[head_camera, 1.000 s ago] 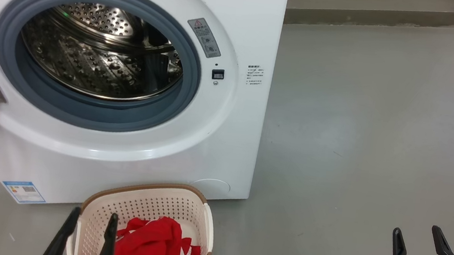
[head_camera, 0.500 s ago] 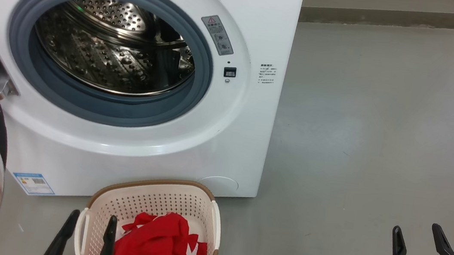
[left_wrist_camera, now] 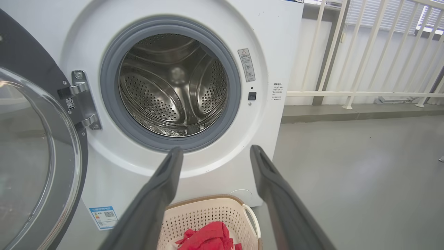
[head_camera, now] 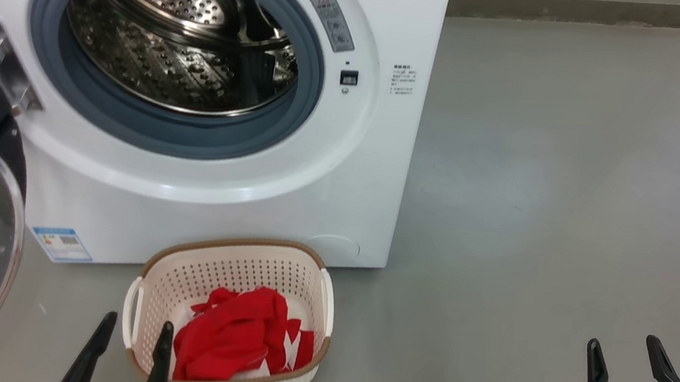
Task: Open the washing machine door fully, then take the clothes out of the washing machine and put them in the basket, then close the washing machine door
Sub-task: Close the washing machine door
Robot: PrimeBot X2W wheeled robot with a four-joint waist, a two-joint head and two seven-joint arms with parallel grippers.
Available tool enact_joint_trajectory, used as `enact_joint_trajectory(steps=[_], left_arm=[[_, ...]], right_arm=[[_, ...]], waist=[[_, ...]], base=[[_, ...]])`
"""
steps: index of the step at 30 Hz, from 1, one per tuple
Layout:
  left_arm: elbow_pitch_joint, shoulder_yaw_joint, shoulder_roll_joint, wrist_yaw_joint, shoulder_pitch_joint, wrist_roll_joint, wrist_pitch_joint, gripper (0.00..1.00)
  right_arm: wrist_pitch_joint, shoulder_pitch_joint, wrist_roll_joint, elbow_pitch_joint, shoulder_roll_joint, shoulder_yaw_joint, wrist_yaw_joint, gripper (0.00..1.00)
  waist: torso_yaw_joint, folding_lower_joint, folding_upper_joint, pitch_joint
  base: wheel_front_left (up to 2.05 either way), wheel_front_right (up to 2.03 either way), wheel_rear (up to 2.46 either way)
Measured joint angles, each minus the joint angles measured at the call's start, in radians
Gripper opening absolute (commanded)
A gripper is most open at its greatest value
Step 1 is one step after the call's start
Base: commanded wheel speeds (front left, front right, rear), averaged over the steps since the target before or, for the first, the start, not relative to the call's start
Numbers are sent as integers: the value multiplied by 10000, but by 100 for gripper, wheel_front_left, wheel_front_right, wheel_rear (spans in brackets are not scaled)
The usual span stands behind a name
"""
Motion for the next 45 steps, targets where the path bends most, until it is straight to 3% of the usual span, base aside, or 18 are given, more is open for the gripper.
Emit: enact_joint_trajectory(steps=[11,27,34,45], left_arm=[[52,-320,113,2,-9,222,370,100],[-6,-284,98,443,-128,453,349,100],[-138,-244,109,621,-215,522,351,100],[-497,-50,88,970,-222,525,353,100]], right_arm=[[-2,-2,167,15,0,0,0,100],[-10,-31,167,61,0,38,0,100],[0,-183,153,48,-2,117,0,100],[4,-274,42,4,-4,334,0,100]], waist=[[11,0,0,29],[135,0,0,131],[485,0,0,188],[1593,0,0,341]], base=[[-75,75,0],[0,0,0],[0,0,0],[0,0,0]])
